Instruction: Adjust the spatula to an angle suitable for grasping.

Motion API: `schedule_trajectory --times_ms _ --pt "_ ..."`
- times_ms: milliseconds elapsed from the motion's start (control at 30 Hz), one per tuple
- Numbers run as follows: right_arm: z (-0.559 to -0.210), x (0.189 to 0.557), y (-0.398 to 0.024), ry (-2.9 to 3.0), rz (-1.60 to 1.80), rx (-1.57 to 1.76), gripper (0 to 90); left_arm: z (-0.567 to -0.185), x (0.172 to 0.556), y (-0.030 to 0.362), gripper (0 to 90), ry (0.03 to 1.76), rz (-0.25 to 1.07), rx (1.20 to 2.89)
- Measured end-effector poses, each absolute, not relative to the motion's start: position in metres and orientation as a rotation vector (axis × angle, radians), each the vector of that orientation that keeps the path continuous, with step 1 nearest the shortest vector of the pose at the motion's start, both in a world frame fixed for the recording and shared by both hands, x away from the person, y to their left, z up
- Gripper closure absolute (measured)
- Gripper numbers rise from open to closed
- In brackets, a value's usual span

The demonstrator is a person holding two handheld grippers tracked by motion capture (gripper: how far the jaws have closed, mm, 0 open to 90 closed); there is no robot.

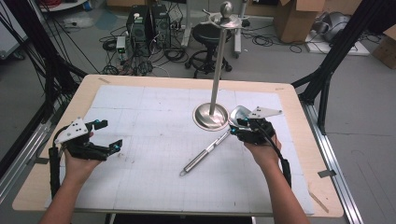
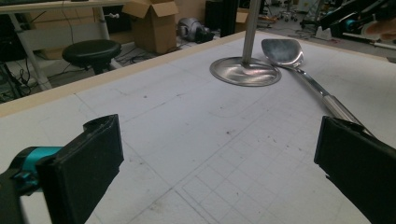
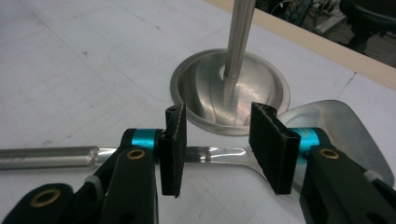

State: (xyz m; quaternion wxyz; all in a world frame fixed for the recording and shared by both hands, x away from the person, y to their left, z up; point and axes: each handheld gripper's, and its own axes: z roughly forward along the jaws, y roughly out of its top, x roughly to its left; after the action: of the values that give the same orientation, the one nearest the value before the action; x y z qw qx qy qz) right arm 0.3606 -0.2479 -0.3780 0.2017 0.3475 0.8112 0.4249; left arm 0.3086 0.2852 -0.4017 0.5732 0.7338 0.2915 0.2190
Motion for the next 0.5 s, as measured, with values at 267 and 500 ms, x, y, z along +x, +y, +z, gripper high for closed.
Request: schedule_trajectory --times_ms 267,500 --pt "-0.385 0.381 -0.231 2.342 1.105 0.973 68.8 -0.402 0.309 0.285 1.7 0.677 0.509 1.725" --pt "-0.393 0.392 -0.221 2.385 1.056 0.99 76.9 -0.402 0.309 0.285 1.7 0.679 0.502 1.718"
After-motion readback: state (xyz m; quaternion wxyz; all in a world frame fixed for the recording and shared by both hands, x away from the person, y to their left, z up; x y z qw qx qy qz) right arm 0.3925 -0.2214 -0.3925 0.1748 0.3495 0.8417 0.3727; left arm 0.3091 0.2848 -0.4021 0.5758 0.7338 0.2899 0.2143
